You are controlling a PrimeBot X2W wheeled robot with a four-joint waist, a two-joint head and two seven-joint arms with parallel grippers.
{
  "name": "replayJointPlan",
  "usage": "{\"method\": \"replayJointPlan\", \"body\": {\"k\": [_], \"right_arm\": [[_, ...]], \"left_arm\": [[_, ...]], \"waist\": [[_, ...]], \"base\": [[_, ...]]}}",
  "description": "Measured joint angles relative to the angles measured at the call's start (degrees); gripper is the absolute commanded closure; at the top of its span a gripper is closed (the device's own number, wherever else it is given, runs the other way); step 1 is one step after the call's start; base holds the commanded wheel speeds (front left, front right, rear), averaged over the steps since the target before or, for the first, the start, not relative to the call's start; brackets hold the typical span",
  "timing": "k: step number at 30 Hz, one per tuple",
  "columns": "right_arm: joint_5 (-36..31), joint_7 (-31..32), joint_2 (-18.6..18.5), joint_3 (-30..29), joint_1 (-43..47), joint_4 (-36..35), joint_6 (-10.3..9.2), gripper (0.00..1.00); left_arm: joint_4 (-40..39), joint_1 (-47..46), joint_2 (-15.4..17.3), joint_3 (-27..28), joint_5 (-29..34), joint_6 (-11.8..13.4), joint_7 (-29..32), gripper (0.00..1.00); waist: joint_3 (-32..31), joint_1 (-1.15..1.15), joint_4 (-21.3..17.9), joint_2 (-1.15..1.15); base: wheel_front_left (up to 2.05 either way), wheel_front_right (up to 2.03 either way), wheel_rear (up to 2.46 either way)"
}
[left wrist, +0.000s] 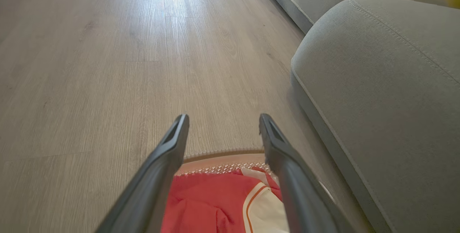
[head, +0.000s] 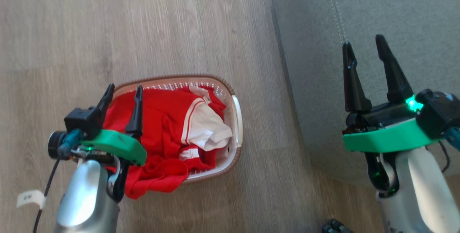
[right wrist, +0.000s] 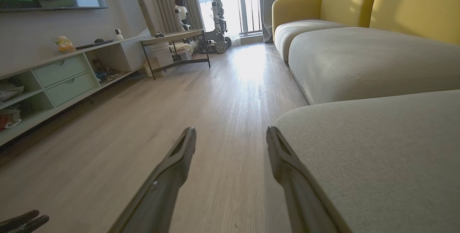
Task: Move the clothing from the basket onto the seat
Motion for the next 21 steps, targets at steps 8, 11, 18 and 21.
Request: {"method": "replayJointPlan", "body": {"k": [8,11,18,21], "right_arm": [[-1.26,-0.01,0.00,0.58,-2.50,-2.00,0.00,0.00],[-1.69,-0.01,0.00,0.89,-3.77,-3.42,0.00,0.00],[-2.33,-0.01,0.00,1.05,-6.16,-6.10,0.00,0.00],[-2.69,-0.01,0.02,1.05,-7.34,-7.79,0.00,0.00]], "left_arm": [[11.22,-5.92,0.66,-2.57,-2.11,-0.29,0.00,0.00],[16.73,-8.50,1.33,-4.55,-3.42,-0.40,0.00,0.00],[28.47,-15.57,2.10,-9.83,-6.43,-0.40,0.54,0.00],[31.67,-18.37,2.23,-11.47,-8.65,-0.40,1.11,0.00]], "waist": [[4.78,-0.01,-0.73,0.00],[6.82,-0.01,-1.06,0.00],[11.33,0.00,-2.00,0.00],[13.21,0.00,-2.54,0.00]], "base": [[0.00,0.00,0.00],[0.00,0.00,0.00],[0.00,0.00,0.00],[0.00,0.00,0.00]]}}
